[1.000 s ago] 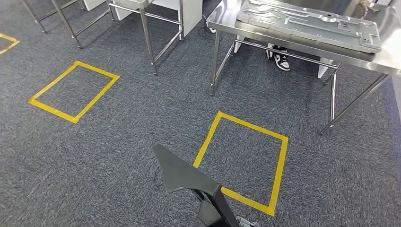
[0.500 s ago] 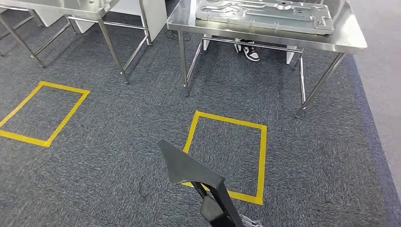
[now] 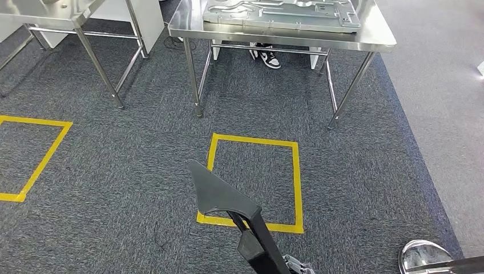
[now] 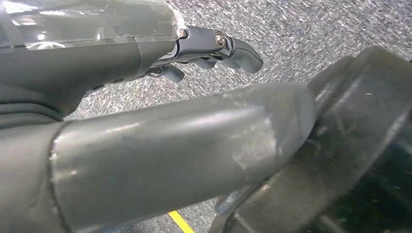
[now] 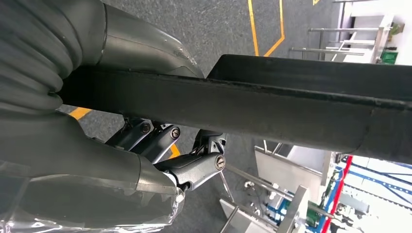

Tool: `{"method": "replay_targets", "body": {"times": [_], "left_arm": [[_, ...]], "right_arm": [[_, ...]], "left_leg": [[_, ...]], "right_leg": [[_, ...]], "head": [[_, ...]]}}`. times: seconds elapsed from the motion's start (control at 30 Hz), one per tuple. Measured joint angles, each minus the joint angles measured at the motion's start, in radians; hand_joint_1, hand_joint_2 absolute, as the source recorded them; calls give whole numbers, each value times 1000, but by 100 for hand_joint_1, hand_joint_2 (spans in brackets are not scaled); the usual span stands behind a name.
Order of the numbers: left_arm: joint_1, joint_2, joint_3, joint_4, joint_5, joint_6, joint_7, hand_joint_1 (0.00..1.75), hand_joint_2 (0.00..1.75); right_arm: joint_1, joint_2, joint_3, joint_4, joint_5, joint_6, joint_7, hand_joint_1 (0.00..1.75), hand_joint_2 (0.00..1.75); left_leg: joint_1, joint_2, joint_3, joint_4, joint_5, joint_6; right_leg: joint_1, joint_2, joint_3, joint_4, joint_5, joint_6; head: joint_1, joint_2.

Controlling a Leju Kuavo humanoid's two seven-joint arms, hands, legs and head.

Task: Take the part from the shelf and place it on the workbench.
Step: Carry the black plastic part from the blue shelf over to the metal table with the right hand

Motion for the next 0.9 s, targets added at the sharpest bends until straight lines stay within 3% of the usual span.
{"method": "replay_targets", "body": {"times": [0.07, 0.1, 0.17, 0.27, 0.3, 0.37, 0.4, 0.43, 0.47, 0.57, 0.63, 0.73, 0.8, 0.9], "left_arm": [[-2, -1, 0, 0, 0, -1, 0, 0, 0], [-2, -1, 0, 0, 0, -1, -1, 0, 0], [-3, -1, 0, 0, 0, -2, -2, 0, 0], [-5, -2, 0, 0, 0, -4, -4, 0, 0], [-5, -2, 0, 0, 0, -5, -4, 0, 0], [-3, -2, 1, 0, 0, -6, -6, 0, 0], [-2, -2, 1, 0, 0, -7, -7, 0, 0], [-1, -2, 1, 0, 0, -8, -9, 0, 0], [-1, -2, 1, 0, 0, -8, -9, 0, 0], [-1, -1, 2, 0, 0, -8, -4, 0, 0], [-1, -1, 2, 0, 0, -8, -1, 0, 0], [0, -1, 2, 0, 0, -8, 0, 0, 0], [2, -2, 2, 0, 0, -8, 0, 0, 0], [3, -1, 2, 0, 0, -12, 1, 0, 0]], "right_arm": [[-2, 0, 1, 0, 1, 0, 0, 175, 175], [-3, 0, 2, 0, 1, -1, 0, 175, 175], [-4, 0, 6, 1, 1, -7, 2, 175, 175], [-5, -1, 13, 0, 1, -18, 5, 175, 175], [-6, -2, 16, 0, 1, -21, 6, 175, 175], [-8, -4, 22, 0, 2, -29, 8, 175, 175], [-8, -5, 25, 1, 2, -34, 10, 175, 175], [-8, -5, 29, 1, 2, -38, 11, 175, 175], [-9, -5, 33, 1, 2, -42, 13, 175, 175], [-10, -5, 42, 1, 2, -52, 18, 175, 175], [-14, -5, 46, 1, 2, -56, 20, 175, 175], [-17, -4, 52, 1, 2, -58, 24, 175, 175], [-20, -3, 53, 0, 2, -62, 25, 175, 175], [-23, -2, 55, 0, 11, -77, 29, 175, 175]], "left_leg": [[-3, 4, 4, 1, -4, -6], [-4, 5, 4, 1, -5, -11], [-5, 7, 5, -1, -7, -22], [-3, 3, 0, 23, -28, -39], [-3, -2, -19, 67, -52, -43], [-2, -8, -89, 205, -113, -47], [-3, -9, -121, 264, -129, -48], [-3, -9, -138, 292, -126, -48], [-4, -9, -137, 283, -103, -47], [-7, -11, -61, 109, 4, -35], [-11, -12, -26, 32, 12, -22], [-8, -13, -8, 6, -4, -4], [-4, -13, 16, -5, -10, 6], [-5, -12, 40, -11, -28, 13]], "right_leg": [[5, -6, 70, -129, 44, -10], [9, -7, 90, -167, 51, -15], [14, -7, 94, -181, 49, -23], [7, -3, 104, -196, 49, -40], [4, -3, 108, -200, 48, -46], [7, -2, 113, -201, 41, -54], [9, -2, 118, -200, 37, -56], [10, -1, 124, -200, 32, -56], [11, 0, 132, -199, 26, -56], [14, 5, 161, -197, 5, -48], [16, 8, 167, -194, -4, -36], [16, 8, 167, -179, -2, -20], [14, 5, 134, -116, -17, -13], [7, 3, 5, 54, -70, -4]], "head": [[0, 0], [0, 0], [0, 0], [0, 0], [0, 0], [0, 0], [0, 0], [0, 0], [0, 0], [0, 0], [0, 0], [0, 0], [0, 0], [0, 0]]}}
